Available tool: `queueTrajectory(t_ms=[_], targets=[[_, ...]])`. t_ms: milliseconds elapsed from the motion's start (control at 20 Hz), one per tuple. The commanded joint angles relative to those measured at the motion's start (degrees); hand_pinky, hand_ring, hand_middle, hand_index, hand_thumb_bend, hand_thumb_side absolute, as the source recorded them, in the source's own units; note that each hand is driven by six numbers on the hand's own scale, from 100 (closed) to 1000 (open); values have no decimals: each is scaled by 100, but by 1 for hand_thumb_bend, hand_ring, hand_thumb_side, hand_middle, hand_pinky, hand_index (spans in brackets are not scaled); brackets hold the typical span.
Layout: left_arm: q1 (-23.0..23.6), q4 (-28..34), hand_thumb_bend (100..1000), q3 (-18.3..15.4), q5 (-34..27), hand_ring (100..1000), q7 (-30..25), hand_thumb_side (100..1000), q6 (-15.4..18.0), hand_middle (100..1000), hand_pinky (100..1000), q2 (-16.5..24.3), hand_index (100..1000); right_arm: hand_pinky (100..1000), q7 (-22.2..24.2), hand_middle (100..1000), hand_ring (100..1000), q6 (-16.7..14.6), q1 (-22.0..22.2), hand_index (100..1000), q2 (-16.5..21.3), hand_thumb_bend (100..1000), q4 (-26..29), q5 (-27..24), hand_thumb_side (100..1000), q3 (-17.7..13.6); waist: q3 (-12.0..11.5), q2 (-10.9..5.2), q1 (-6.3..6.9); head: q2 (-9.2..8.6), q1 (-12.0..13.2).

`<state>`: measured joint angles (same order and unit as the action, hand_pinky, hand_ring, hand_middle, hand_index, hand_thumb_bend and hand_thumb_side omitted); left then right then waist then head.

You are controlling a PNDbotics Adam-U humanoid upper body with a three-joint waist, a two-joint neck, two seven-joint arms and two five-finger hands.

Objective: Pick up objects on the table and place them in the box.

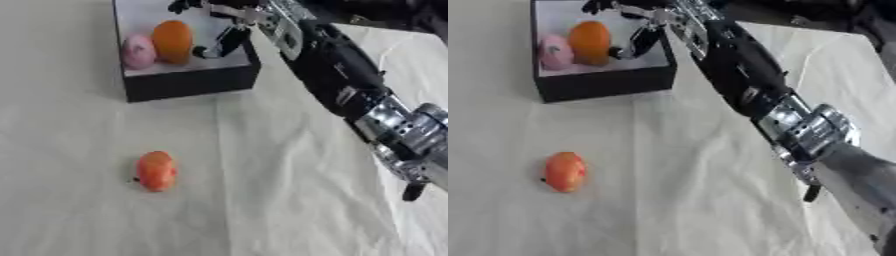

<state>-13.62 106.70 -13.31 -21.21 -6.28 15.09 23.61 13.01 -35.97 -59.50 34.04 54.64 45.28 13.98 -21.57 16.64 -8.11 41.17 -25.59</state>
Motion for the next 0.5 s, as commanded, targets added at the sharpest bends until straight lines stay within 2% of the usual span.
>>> queueTrajectory(t_ms=[50, 250, 450, 500], targets=[[3, 110, 100, -38, 21, 839, 8, 608, 0, 784, 889, 89, 768, 884, -57, 791, 832, 93, -180, 933, 214, 277, 199, -263, 171, -173, 30, -84, -3, 27, 27], [78, 89, 100, -65, 51, 839, 40, 607, 4, 784, 890, 126, 768, 881, 91, 786, 825, 251, -201, 925, 532, 243, 874, -1155, 129, -163, 127, -158, 10, 103, 81], [166, 77, 100, -92, 73, 839, 66, 606, 21, 784, 890, 175, 768, 889, 408, 784, 819, 614, 63, 920, 1026, 103, 1994, -2296, 100, -97, 257, -259, 25, 162, 195], [189, 74, 100, -100, 77, 839, 76, 606, 25, 784, 890, 186, 768, 891, 501, 782, 817, 745, 174, 918, 1152, 100, 2324, -2658, 100, -110, 292, -283, 31, 175, 229]])
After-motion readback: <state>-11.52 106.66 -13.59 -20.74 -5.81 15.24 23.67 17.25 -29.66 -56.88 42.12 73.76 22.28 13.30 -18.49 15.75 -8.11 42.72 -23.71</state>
